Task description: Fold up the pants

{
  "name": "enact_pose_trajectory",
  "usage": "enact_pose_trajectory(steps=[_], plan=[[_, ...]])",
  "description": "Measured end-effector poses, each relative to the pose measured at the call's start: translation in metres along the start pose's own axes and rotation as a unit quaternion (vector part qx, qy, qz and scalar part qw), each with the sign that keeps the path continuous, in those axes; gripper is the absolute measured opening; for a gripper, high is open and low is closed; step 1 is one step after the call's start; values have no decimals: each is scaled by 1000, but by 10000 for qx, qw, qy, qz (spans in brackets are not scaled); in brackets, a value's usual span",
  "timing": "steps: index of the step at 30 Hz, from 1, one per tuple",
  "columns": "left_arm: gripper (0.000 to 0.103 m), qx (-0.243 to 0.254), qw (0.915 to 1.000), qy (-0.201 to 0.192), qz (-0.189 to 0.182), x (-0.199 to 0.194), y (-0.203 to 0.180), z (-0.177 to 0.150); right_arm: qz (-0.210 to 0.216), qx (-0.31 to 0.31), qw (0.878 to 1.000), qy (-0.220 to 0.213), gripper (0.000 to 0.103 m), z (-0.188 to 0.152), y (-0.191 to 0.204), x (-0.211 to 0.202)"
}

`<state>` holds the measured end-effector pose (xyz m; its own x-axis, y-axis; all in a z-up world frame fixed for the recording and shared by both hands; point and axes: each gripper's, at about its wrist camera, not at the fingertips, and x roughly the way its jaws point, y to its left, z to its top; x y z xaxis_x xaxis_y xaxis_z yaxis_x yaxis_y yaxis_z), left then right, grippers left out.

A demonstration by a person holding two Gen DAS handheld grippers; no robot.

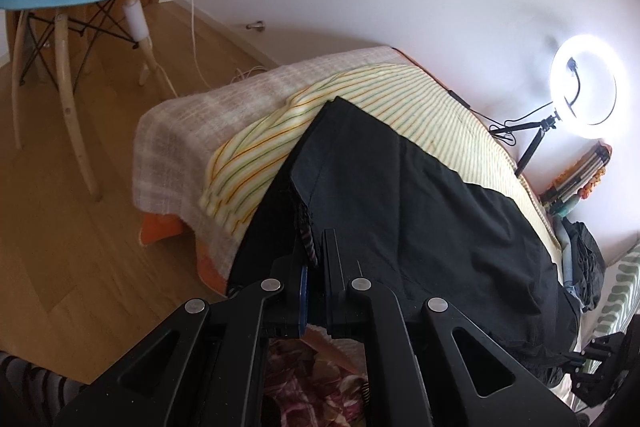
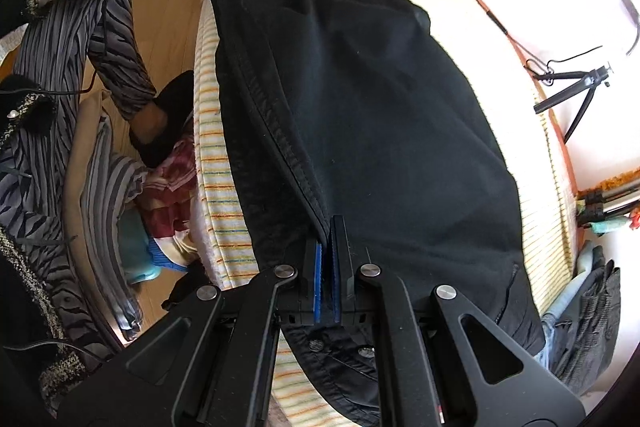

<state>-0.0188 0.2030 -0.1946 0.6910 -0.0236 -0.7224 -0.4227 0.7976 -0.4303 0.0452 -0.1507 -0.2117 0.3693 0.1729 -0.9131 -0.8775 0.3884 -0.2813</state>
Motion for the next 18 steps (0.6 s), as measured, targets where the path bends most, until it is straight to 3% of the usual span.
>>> enact_pose_trajectory(steps=[4, 7, 12, 18], plan=[[8, 15, 10000, 15, 95, -6, -2, 2, 103, 153, 9998, 70, 4, -5, -3, 11], [16, 284, 9987, -206, 357, -19, -10, 10, 180, 295, 9994, 50, 5, -7, -6, 11], [29, 519, 9959, -587, 461, -42, -21, 29, 402, 767, 9962, -69, 5, -11, -15, 7], [30, 1001, 9933, -575, 44, -42, -61, 44, 441, 1045, 9934, -178, 7, -16, -13, 7]])
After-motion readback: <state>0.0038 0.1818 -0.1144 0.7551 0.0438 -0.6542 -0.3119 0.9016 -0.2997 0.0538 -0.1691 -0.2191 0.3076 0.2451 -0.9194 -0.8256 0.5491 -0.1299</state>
